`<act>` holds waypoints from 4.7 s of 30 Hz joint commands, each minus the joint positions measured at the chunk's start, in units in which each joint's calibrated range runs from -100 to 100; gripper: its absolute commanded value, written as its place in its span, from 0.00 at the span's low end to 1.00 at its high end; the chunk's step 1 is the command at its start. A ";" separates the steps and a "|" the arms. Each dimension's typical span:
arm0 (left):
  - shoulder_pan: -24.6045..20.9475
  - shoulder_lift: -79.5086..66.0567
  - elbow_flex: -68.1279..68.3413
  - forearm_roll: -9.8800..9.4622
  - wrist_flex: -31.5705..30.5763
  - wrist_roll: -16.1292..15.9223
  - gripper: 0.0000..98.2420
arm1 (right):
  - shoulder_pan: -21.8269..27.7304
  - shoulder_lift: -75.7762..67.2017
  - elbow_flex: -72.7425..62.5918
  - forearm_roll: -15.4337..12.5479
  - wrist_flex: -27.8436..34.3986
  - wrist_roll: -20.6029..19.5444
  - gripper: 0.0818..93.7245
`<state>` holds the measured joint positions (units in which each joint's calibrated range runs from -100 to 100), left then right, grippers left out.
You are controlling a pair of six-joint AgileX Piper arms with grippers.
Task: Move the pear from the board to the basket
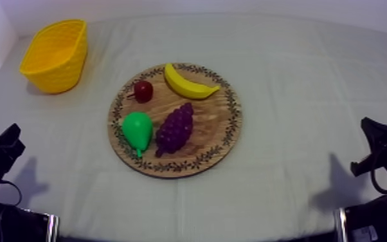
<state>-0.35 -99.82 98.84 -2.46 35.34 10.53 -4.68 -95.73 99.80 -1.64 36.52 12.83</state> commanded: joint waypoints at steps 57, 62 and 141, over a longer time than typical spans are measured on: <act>8.90 42.08 -47.12 8.63 28.62 -4.13 0.00 | 0.01 -0.03 -0.02 0.01 0.02 -0.01 0.00; 9.57 49.20 -57.22 9.85 37.88 -3.45 0.00 | 0.01 -0.03 -0.02 0.01 0.02 -0.01 0.00; 28.30 98.78 -96.37 6.48 64.50 13.30 0.82 | 0.01 -0.03 -0.02 0.01 0.02 -0.01 0.00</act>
<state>27.94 -1.11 2.42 4.01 99.87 23.84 -4.65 -95.73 99.80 -1.64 36.52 12.80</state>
